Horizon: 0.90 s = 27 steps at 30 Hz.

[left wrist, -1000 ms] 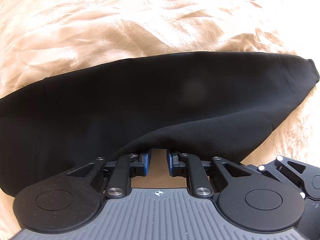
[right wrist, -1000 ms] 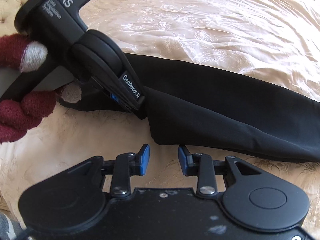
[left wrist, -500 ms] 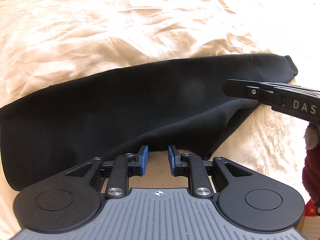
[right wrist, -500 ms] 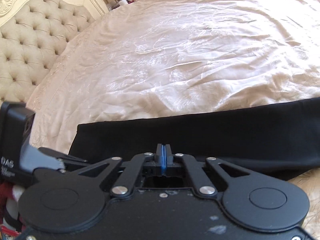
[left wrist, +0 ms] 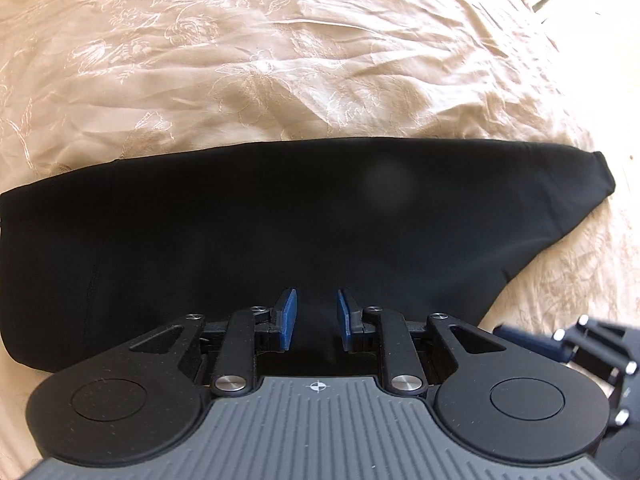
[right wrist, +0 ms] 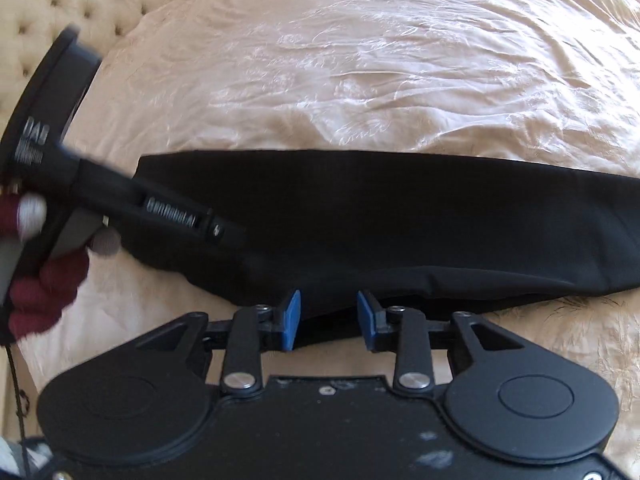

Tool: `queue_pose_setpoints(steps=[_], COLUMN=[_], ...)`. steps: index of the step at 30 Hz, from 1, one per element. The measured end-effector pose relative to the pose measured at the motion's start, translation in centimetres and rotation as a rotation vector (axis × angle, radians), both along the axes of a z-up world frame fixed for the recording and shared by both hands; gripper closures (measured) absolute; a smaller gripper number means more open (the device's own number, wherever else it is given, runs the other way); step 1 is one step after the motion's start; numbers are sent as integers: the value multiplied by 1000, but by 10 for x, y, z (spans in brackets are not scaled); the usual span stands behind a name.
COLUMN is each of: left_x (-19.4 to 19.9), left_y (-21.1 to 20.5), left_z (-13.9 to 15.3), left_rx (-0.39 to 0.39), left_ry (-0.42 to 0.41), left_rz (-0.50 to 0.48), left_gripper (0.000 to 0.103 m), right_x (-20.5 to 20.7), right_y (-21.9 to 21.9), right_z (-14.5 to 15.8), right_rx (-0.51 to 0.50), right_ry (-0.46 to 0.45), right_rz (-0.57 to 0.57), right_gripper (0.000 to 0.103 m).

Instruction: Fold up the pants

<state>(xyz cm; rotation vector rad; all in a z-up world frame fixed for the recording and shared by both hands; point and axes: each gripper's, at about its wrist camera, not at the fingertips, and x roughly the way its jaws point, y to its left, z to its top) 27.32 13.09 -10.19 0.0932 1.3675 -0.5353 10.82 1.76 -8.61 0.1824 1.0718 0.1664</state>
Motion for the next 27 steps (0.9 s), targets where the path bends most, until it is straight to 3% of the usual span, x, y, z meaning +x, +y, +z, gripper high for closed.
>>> queue_pose_setpoints(steps=[7,12,13,15,20,24,27], left_x=[7,4,3,0,-5,-15,-25], left_y=[4,6,7,7,-1,-14,-20], left_z=[8,1,1,2,5,-8,-33], left_rx=[34,59,65,79,102,111,183], left_ry=[-39,-25,-25,-37,-82,-82,-86], left_rz=[8,2,-2,-18,-75,-132,-176], left_gripper=[81,81,81,81,81,80,80], right_x=[-10,-4,0,11,34,36,34], right_y=[50,74,76,70,14,-3,3], right_z=[-32,-47,-45,-34,1,-32,-75], right_rx=[-78,-304,-310,-233,133,238,260], right_ry=[29,-52,-73,-49,109,255,363], right_rz=[93,161,192,232,74,-16,-98], right_gripper=[66,68,76,88,91,91,91])
